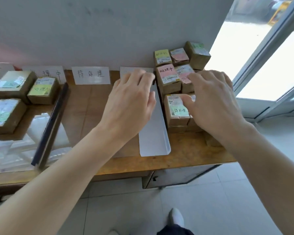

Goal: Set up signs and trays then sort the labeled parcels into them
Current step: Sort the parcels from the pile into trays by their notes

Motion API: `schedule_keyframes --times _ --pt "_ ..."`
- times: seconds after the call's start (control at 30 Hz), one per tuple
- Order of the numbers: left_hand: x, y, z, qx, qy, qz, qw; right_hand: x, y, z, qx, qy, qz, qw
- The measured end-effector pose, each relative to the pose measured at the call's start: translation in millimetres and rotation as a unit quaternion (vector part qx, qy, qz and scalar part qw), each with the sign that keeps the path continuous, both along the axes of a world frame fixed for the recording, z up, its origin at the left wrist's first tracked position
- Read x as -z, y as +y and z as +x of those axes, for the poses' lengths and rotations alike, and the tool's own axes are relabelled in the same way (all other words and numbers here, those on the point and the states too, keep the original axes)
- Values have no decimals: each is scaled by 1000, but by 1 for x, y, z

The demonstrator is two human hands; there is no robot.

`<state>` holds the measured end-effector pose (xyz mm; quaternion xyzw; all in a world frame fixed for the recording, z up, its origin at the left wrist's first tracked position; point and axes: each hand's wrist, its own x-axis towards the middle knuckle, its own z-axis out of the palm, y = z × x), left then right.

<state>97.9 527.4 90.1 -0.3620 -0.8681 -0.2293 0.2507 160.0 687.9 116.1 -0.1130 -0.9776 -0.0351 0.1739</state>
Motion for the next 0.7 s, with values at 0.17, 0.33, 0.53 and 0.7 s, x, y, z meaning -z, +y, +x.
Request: schedule_keyframes --times 0.17,0.33,0.53,0.7 --pt "12 87 1 -29 -29 17 999 3 84 0 -27 -6 -23 999" --pt "31 175 -2 -53 -90 26 994 12 171 -14 -38 -44 -58 997" --pt "54 199 -28 -121 -144 21 982 38 218 -59 -67 -86 -103 989" --pt "71 201 -81 -145 -195 10 970 67 232 -109 -53 -116 -140 982"
